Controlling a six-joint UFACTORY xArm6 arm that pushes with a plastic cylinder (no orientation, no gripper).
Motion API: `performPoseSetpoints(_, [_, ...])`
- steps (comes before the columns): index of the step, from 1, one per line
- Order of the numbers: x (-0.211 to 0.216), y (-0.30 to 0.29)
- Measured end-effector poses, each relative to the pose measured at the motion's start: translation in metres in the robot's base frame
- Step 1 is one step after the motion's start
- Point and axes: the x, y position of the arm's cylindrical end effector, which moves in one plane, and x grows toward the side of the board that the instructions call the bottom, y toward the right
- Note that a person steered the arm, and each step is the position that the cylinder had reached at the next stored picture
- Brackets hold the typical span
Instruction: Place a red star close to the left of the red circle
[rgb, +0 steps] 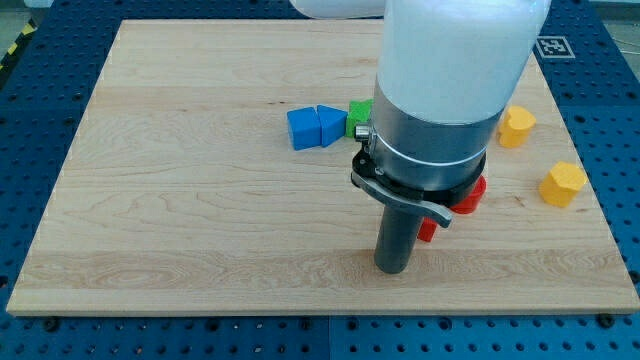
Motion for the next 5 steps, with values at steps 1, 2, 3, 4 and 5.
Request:
performPoseSetpoints(1, [-0.008,0.0])
performPoseSetpoints(2, [-0.012,0.002])
performPoseSetpoints(3, [-0.016,0.013])
performPoseSetpoints(4, [-0.023,0.024])
performPoseSetpoints(5, [-0.031,0.02])
